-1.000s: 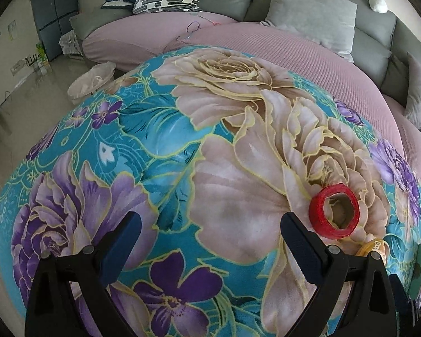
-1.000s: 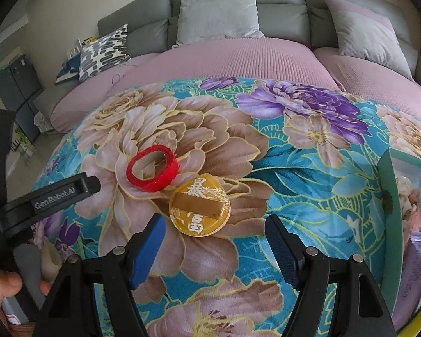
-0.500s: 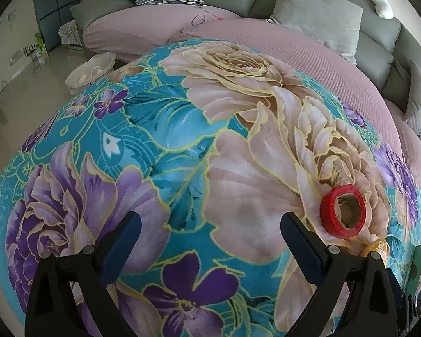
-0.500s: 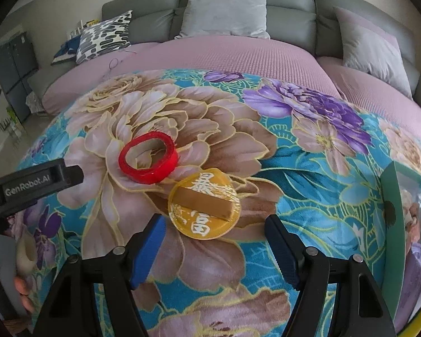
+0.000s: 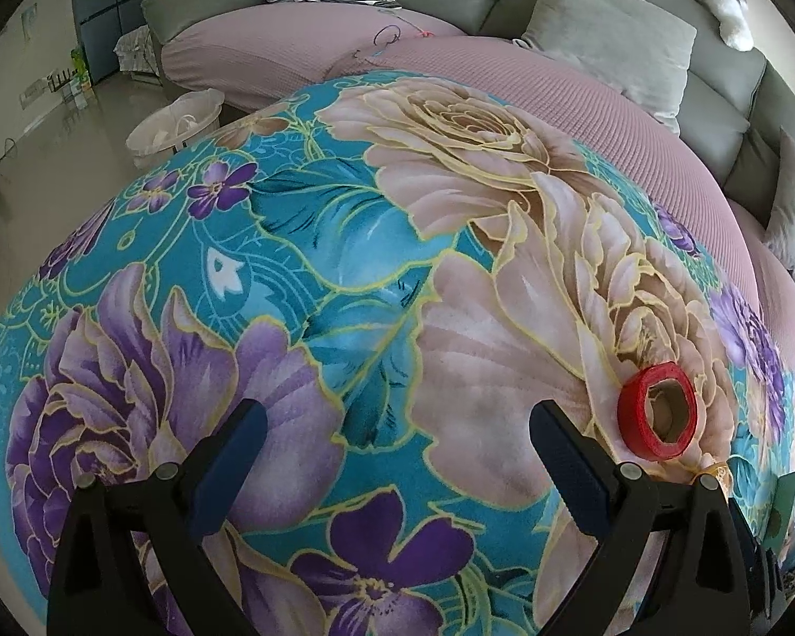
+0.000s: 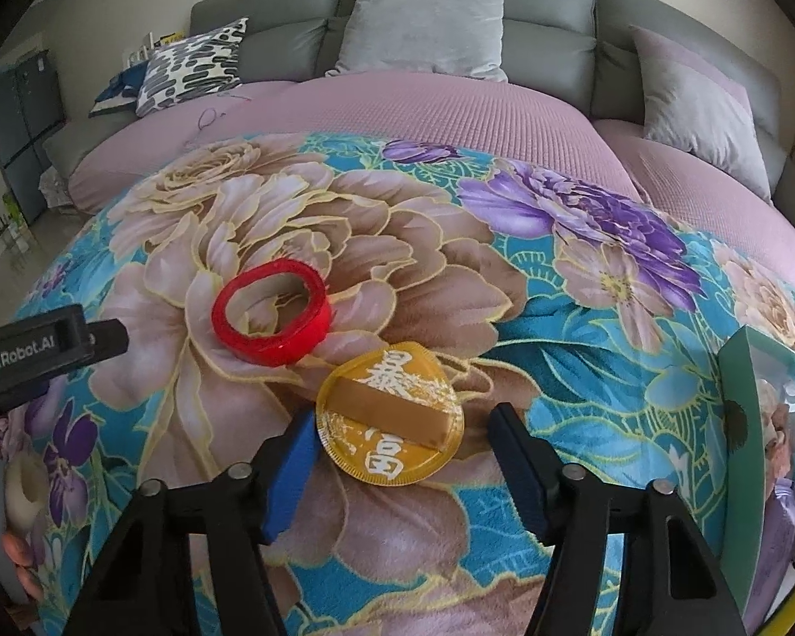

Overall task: Organize soft objects
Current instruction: 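Grasp the round gold packet with the right gripper while the left gripper grasps the red ring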

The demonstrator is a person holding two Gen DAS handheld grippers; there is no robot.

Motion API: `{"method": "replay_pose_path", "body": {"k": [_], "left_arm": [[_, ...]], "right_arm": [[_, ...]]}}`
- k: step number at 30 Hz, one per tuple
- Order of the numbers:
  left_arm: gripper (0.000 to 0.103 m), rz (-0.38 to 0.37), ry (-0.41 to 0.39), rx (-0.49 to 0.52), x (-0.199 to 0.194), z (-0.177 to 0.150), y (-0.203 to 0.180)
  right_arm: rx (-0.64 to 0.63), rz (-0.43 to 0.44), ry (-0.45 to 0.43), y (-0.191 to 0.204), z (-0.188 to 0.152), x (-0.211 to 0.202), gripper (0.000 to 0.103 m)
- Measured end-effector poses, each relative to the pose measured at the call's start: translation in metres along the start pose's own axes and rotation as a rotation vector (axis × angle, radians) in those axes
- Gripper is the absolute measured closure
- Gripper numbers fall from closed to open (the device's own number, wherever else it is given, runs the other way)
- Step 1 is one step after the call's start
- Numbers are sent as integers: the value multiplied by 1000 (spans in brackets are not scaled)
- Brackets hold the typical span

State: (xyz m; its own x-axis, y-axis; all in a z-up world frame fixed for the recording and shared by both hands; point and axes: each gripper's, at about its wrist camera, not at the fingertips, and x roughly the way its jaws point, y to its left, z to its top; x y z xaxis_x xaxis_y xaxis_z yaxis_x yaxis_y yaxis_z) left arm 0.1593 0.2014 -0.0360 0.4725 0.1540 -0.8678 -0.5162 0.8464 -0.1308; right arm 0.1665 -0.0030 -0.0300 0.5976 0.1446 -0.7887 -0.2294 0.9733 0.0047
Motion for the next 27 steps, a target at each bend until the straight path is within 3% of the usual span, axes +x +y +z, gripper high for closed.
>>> {"method": "replay_pose_path", "body": {"k": [9, 21, 27], "left_arm": [[4, -10, 7, 25, 1, 0, -8], [4, -23, -2, 56, -3, 0, -17], [4, -74, -5, 93, -3, 1, -30]], "right_arm": [[13, 32, -14, -4, 2, -4, 51], [15, 43, -47, -5, 5, -20, 51], [37, 12, -77, -18, 10, -32, 51]]}}
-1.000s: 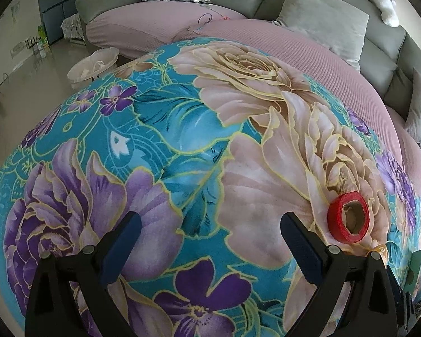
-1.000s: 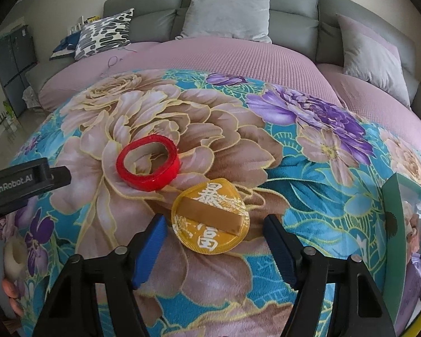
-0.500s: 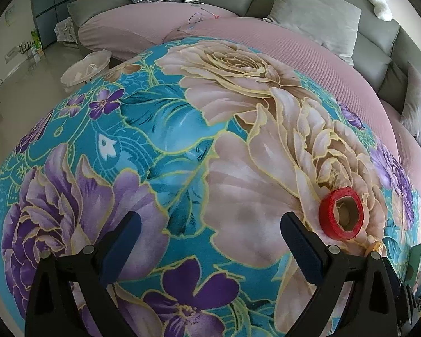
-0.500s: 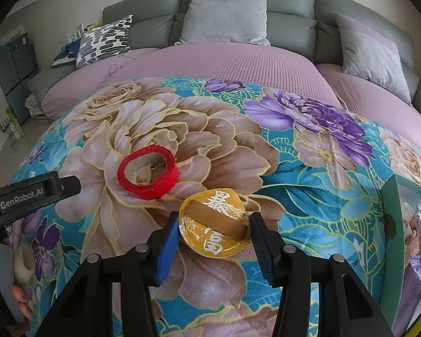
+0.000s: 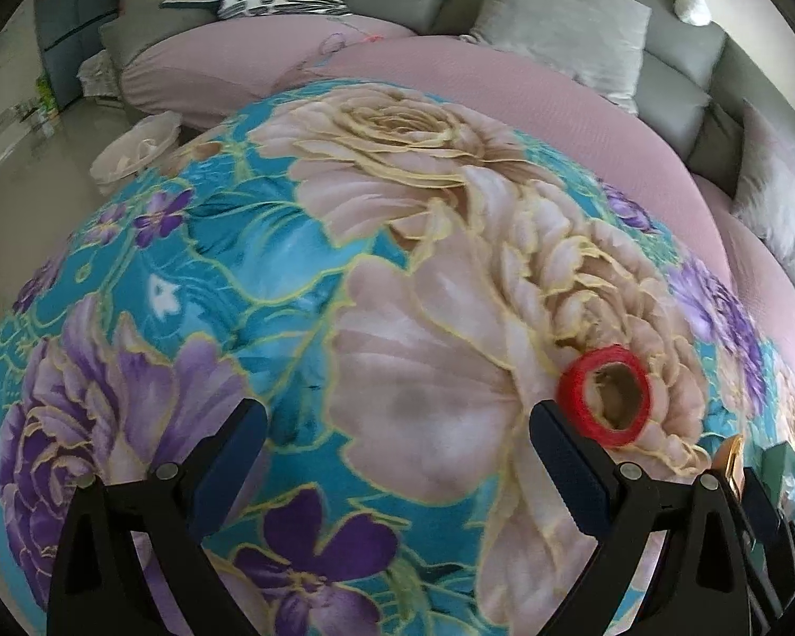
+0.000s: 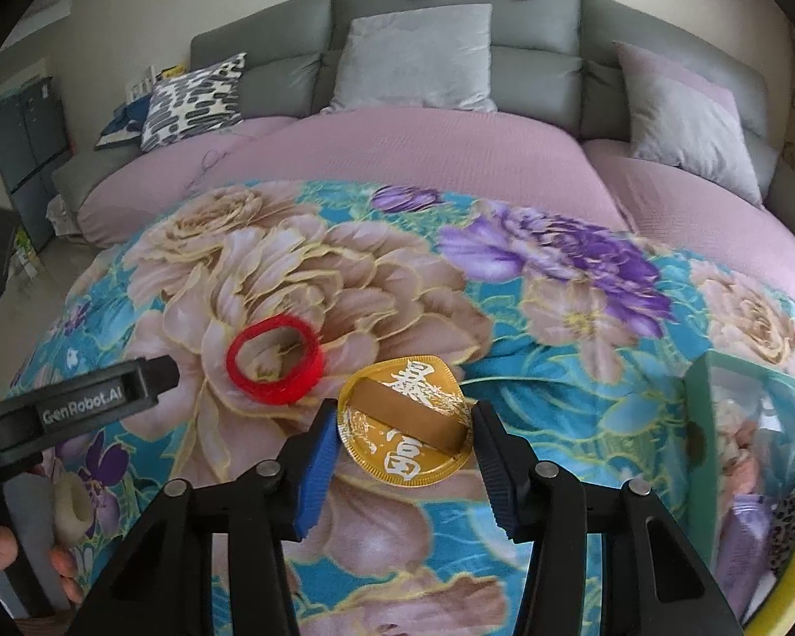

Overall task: Organize soft objects
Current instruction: 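Grasp the round gold packet with the right gripper while the left gripper grasps the red ring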

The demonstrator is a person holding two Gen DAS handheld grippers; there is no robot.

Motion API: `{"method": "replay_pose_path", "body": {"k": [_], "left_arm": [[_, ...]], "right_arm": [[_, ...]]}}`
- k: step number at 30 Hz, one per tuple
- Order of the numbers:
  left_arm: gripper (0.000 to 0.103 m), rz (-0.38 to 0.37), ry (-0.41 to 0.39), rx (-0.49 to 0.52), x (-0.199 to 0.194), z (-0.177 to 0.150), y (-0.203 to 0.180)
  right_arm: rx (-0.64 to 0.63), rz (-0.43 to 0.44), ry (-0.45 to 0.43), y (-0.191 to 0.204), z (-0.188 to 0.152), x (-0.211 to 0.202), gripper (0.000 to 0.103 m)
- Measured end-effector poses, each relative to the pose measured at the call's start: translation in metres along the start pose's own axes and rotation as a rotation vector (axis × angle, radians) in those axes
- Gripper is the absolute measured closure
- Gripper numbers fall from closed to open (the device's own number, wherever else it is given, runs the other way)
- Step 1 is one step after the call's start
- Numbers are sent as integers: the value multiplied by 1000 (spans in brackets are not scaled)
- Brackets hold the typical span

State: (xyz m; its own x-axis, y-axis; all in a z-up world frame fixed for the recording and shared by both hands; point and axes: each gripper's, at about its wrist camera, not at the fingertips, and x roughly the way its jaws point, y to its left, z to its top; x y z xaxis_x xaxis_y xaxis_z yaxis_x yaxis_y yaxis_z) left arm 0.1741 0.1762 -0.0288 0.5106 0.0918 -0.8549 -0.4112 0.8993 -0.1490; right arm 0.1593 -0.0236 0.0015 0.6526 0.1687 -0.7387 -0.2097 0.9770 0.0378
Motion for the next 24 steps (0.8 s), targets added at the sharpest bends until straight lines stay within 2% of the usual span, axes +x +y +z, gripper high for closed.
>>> {"method": "replay_pose_path", "body": {"k": [4, 11, 20, 22, 24], "left_arm": [[4, -71, -3, 18, 1, 3, -11], [4, -138, -52, 73, -5, 6, -39], [6, -147, -30, 181, 10, 1, -81], [16, -134, -22, 195, 14, 0, -85], [18, -119, -14, 208, 18, -1, -87]], "right_arm": [[38, -37, 1, -20, 3, -3, 51], [94, -98, -19, -52, 7, -14, 51], [126, -126, -34, -75, 9, -24, 51], [132, -129, -36, -78, 9, -26, 51], [139, -130, -34, -82, 9, -26, 51]]}}
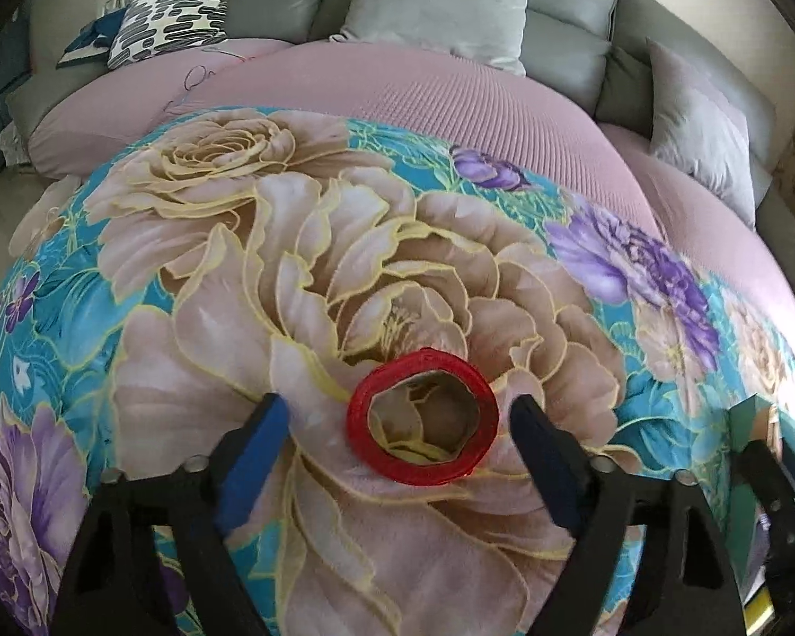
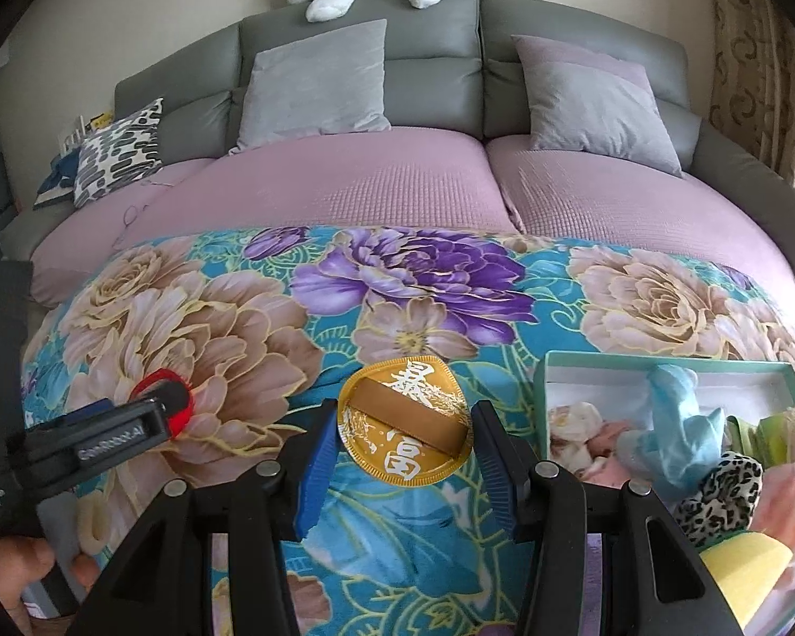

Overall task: Organize soft objects
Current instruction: 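Grasp the round gold packet with the right gripper while the left gripper grasps the red ring, then carry the red ring and gold packet over the white tray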

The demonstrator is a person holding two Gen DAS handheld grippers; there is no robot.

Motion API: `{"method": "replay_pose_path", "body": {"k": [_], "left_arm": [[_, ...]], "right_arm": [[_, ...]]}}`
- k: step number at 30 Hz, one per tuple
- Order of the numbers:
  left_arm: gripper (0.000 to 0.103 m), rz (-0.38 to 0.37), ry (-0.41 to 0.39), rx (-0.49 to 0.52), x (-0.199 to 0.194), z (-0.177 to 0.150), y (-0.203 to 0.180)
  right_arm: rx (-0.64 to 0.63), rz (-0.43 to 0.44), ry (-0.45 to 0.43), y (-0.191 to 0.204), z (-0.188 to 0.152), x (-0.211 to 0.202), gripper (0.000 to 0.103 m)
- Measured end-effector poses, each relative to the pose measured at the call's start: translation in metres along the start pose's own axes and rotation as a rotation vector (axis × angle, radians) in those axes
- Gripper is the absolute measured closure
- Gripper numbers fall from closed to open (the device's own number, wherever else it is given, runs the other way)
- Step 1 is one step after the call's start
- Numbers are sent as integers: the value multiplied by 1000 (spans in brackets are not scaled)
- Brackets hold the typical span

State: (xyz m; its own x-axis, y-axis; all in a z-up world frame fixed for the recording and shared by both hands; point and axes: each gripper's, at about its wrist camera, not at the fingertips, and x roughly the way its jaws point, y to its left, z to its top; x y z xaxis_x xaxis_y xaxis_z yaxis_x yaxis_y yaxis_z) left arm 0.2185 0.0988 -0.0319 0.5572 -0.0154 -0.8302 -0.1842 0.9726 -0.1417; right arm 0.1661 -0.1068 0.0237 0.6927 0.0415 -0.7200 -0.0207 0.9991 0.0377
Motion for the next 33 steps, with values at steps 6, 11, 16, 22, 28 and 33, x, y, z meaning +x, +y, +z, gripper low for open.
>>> {"method": "replay_pose_path", "body": {"k": [6, 11, 16, 22, 28, 33], "left_arm": [[20, 39, 8, 31, 7, -2, -5], [35, 33, 5, 33, 6, -3, -5], [44, 24, 3, 35, 2, -3, -9], [45, -32, -22, 21, -14, 1, -13], [45, -94, -115, 53, -53, 6, -34], [45, -164, -175, 111, -83, 0, -64]], "right_arm": [[18, 6, 1, -6, 1, -1, 51], [16, 11, -2, -7, 0, -3, 51], [29, 17, -5, -11, 1, -5, 51], [44, 22, -13, -17, 2, -9, 51], [64, 16, -48, -28, 5, -24, 51], [91, 2, -84, -47, 6, -46, 50]]}}
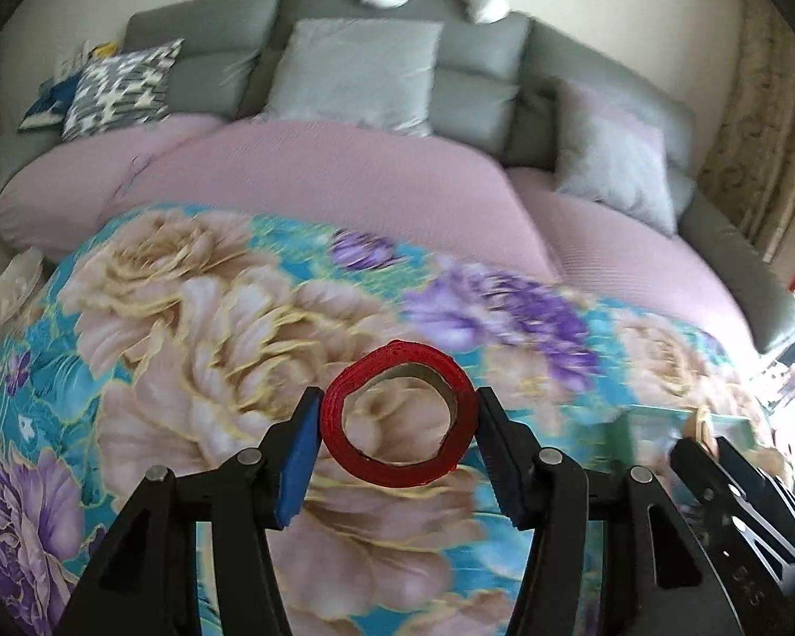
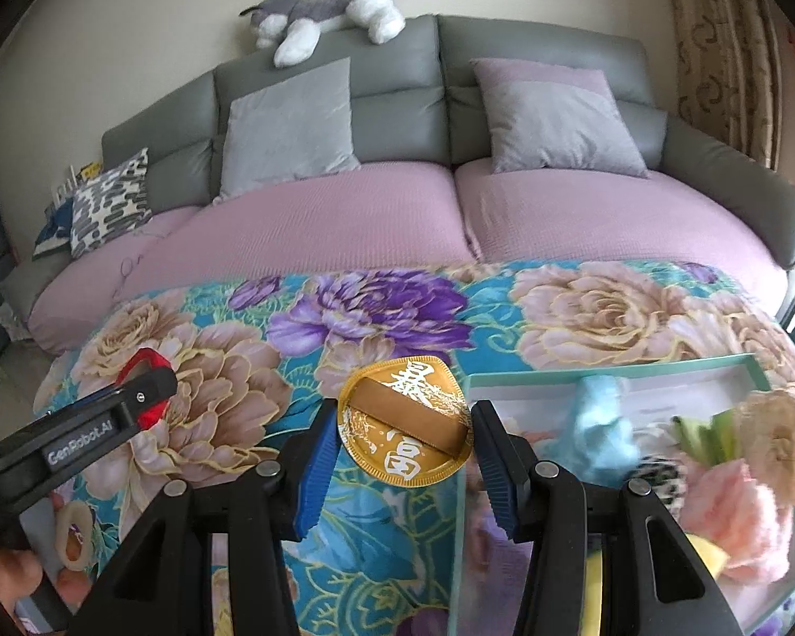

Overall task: Organize soft objects
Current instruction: 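Carry the red ring and gold packet over the white tray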

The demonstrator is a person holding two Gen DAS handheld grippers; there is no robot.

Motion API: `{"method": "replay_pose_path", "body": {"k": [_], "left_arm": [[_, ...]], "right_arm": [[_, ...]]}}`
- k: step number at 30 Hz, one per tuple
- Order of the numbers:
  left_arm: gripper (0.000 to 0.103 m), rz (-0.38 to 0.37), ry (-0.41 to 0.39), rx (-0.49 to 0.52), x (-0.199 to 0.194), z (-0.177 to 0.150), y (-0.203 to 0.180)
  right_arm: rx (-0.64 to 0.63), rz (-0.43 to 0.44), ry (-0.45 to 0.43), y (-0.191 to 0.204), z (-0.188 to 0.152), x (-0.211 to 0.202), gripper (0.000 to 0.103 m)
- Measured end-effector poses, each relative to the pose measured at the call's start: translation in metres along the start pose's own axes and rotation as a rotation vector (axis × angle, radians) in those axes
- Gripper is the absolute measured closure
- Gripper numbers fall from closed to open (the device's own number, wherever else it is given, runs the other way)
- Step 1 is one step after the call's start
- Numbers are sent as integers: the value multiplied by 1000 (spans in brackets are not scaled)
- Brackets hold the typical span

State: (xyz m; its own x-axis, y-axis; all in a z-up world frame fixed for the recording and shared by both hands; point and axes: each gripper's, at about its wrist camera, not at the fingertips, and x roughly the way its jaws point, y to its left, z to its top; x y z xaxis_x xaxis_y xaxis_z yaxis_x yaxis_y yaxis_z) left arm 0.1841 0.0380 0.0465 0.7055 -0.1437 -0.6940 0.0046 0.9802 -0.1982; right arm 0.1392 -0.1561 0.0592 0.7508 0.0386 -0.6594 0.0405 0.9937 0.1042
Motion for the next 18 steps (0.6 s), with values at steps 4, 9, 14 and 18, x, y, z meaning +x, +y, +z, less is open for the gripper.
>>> {"method": "replay_pose_path", "body": {"k": [4, 9, 14, 18], "left_arm": [[45, -99, -25, 67, -12, -4, -41], [45, -165, -40, 174, -19, -10, -92], [45, -236, -19, 266, -17, -23, -142], [45, -283, 24, 315, -5, -38, -178]], "right_arm": [[40, -37, -30, -28, 4, -20, 50], [101, -116, -47, -78, 6, -40, 50], [166, -182, -41, -129, 4, -54, 50], [183, -201, -17, -157, 0, -57, 50]]}}
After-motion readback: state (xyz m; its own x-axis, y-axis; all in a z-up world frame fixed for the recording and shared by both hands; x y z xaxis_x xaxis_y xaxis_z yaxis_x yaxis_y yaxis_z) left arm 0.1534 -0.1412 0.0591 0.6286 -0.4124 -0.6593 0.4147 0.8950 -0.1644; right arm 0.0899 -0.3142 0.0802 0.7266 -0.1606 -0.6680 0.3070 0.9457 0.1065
